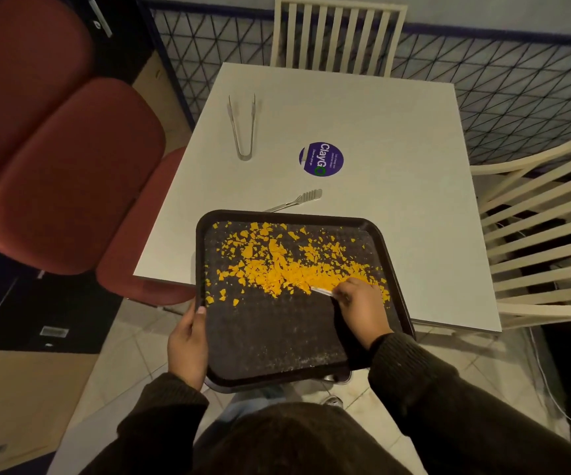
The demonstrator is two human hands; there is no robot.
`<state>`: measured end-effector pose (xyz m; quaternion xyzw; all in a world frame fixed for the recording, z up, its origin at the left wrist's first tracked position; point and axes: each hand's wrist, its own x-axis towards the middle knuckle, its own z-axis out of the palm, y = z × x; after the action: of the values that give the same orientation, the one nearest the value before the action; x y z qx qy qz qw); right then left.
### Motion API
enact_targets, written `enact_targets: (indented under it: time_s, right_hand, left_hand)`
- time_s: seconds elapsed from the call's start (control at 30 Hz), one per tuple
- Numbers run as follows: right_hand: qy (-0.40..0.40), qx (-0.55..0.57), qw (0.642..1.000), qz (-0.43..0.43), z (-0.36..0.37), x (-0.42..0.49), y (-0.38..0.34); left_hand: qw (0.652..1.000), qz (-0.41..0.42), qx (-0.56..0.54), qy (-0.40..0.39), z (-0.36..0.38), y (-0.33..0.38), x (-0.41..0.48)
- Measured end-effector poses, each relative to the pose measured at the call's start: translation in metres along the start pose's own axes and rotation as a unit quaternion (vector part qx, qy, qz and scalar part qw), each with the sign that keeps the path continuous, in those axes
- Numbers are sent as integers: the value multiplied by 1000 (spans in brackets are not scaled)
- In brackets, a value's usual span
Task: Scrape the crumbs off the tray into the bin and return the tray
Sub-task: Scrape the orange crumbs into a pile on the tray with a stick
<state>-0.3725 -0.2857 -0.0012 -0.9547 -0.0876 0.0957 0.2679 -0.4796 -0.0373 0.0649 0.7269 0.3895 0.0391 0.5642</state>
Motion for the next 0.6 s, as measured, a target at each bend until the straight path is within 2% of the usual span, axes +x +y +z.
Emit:
enact_targets:
  time_s: [0.17, 0.27, 0.37, 0.6]
  right_hand:
    - [6, -21, 1000, -12, -10, 11, 2]
    - [1, -64, 997, -36, -21, -9, 21]
    - [-22, -88, 996, -25, -24, -30, 48]
    - [-34, -53, 998, 6, -18, -32, 62]
  left_hand:
    - [1000, -6, 1, -3, -1, -5, 4]
    - [1000, -1, 12, 0, -1, -4, 6]
    - [1000, 8, 24, 3, -2, -2, 7]
    - [1000, 5, 22, 2, -2, 5, 4]
